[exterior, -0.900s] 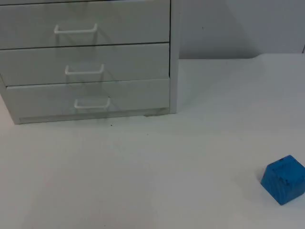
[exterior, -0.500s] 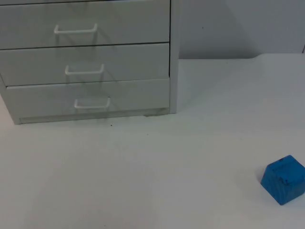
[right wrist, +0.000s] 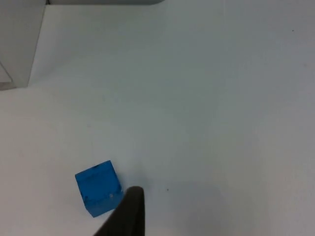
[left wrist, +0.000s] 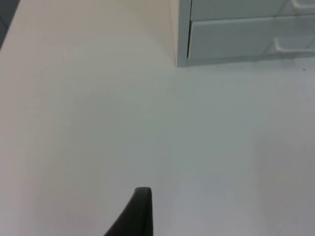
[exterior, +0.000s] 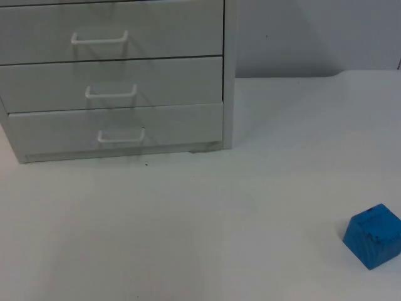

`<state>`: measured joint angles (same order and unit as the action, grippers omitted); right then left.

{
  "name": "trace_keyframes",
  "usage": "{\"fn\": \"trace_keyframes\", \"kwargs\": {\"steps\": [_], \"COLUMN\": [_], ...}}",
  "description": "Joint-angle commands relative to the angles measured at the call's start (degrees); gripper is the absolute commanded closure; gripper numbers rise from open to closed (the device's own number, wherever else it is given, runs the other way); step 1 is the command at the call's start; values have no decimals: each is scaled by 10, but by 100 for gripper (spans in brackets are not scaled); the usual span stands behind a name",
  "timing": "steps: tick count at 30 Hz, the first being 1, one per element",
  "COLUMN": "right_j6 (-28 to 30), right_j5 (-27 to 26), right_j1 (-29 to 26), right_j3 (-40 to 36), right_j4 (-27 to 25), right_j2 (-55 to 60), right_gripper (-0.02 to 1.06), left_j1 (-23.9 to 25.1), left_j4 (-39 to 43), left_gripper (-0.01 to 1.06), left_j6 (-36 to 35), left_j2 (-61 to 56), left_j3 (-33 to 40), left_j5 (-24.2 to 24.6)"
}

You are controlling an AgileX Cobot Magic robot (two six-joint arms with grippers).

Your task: Open the drawer with the left hand, place the block into the drawer with the right hand, then close the drawer with the left hand.

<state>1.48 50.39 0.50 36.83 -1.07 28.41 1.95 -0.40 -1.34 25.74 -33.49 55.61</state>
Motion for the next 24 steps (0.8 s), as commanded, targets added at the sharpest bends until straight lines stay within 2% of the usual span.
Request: {"fn": "trace_keyframes", "kwargs": {"steps": [1, 3, 8, 17, 24], "right_j6": [5, 5, 5, 9, 9], "right_j5": [-20, -33, -42, -49, -51], "right_j1": [0, 0, 0, 0, 0], "right_j3": [4, 4, 4, 4, 4], "right_j4": [-5, -5, -5, -3, -5], "right_j2": [30, 73, 138, 228, 240], "right_gripper": [-1, -1, -1, -1, -1], "left_j1": [1, 1, 1, 1, 1], "left_j4": [-9, -10, -24, -56, -58], "left_gripper": [0, 0, 0, 0, 0], "left_j6": [-5, -5, -2, 54, 56], "left_j2": [28, 71, 131, 208, 228], "left_j3": [-5, -5, -5, -5, -5], "left_j5": [-21, -51, -82, -98, -112]}}
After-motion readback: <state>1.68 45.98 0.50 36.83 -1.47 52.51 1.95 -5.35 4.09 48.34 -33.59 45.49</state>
